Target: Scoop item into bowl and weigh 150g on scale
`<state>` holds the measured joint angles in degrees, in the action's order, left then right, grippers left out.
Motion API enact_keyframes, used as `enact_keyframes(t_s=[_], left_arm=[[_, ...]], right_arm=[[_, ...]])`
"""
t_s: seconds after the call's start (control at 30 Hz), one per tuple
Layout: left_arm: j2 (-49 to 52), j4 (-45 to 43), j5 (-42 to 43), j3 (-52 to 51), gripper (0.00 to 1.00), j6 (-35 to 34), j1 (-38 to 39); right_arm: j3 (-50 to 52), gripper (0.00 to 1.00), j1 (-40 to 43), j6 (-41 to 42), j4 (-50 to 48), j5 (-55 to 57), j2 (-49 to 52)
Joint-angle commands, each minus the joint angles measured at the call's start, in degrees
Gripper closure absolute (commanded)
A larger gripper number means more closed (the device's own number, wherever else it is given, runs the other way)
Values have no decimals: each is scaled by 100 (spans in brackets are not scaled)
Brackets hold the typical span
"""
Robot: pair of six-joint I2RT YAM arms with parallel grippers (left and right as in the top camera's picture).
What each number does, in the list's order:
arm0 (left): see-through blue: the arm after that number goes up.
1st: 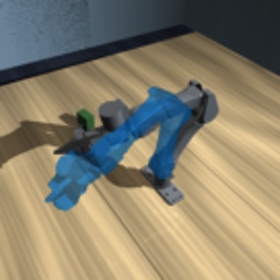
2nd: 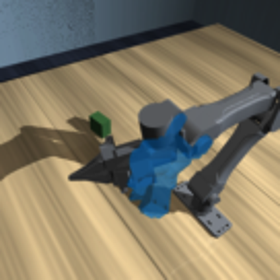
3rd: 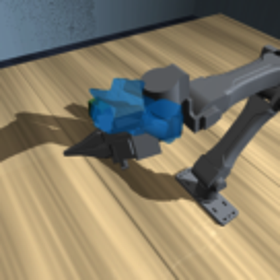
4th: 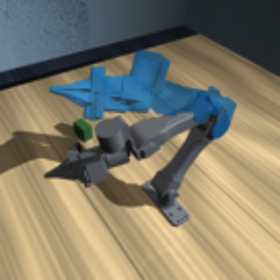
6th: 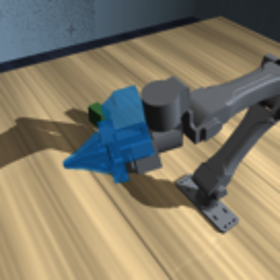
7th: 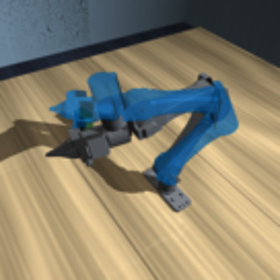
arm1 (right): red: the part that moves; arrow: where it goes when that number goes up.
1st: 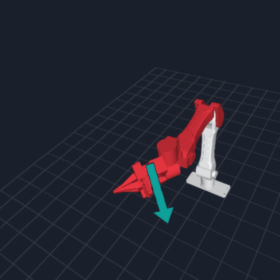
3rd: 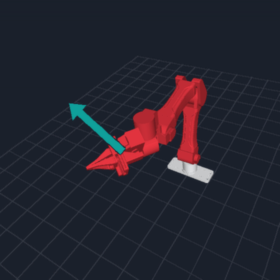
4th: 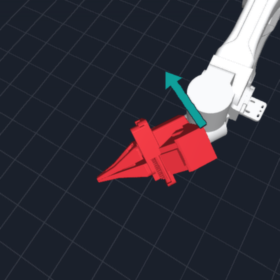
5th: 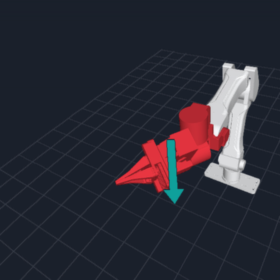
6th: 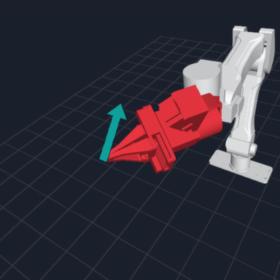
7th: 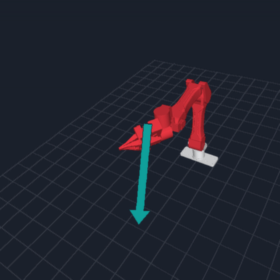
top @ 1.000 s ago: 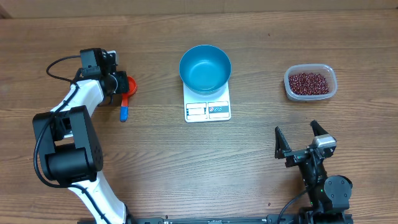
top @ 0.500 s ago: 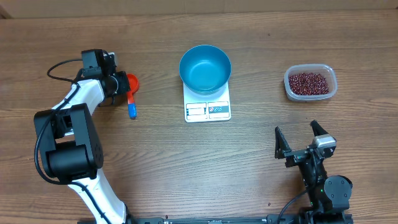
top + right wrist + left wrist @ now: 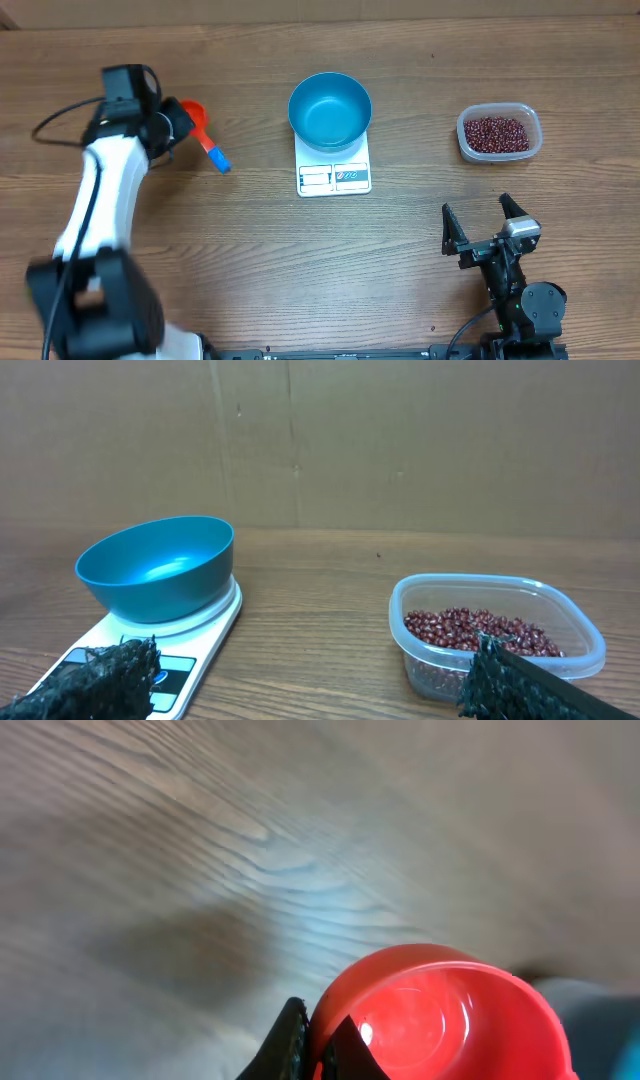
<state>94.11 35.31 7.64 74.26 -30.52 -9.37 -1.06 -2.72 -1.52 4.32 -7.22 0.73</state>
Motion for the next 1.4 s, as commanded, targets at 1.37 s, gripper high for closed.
enact_keyframes(t_s=[1.37], left_arm=[[-1182, 1775, 1145, 74, 96, -2345, 857]], right_arm=[[-1290, 0, -26, 1781, -420, -3200, 815]])
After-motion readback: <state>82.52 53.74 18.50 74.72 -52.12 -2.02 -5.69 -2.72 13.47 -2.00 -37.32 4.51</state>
